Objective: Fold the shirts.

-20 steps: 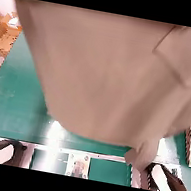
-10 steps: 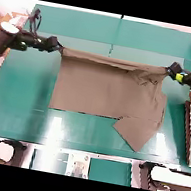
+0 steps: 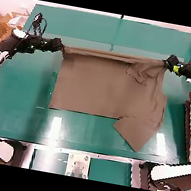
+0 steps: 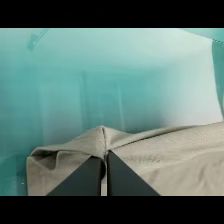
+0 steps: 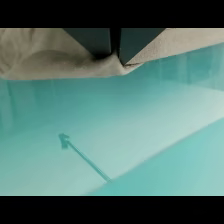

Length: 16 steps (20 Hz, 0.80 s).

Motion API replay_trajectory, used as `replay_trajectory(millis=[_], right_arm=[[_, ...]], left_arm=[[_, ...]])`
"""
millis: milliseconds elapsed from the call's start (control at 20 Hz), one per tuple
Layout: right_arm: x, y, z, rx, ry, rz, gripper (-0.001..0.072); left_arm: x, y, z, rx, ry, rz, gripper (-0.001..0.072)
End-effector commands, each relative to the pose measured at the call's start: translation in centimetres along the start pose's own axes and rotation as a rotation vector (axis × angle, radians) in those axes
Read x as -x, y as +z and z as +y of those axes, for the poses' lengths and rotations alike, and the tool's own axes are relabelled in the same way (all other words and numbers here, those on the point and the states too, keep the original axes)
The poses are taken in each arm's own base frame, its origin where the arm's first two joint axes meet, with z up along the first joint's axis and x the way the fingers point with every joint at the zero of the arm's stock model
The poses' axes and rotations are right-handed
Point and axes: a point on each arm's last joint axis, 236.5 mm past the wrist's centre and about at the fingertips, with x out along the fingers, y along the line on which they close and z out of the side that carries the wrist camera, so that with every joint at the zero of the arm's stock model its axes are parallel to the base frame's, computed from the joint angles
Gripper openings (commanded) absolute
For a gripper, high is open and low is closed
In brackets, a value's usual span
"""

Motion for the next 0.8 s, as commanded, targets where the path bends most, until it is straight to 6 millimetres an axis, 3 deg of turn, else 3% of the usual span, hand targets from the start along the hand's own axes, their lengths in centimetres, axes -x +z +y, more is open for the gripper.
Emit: replay_trajectory(millis=[0,200,350,600,750], right_arm=[[1.5,-1.1,0.2,0.066,0.017,0.115,0.0016],[4.8,-5.5,-2.8,0.082,-0.03,0.344,0.0016],[6.8,-8.6,-5.0,0.116,-0.103,0.502,0.0016],[7.3,-12.3,-7.4,0.115,-0.16,0.607,0.0017],[7.1,-13.2,-8.2,0.106,-0.176,0.612,0.0017]], left_arm=[[0.1,-2.9,-0.1,-0.056,-0.009,0.123,0.0032],[1.1,-7.1,1.4,-0.064,0.053,0.308,0.0032],[2.0,-9.5,1.6,-0.075,0.054,0.416,0.0032],[2.1,-10.0,1.5,-0.05,0.056,0.437,0.0032],[2.0,-10.6,1.8,-0.015,0.065,0.445,0.0032]])
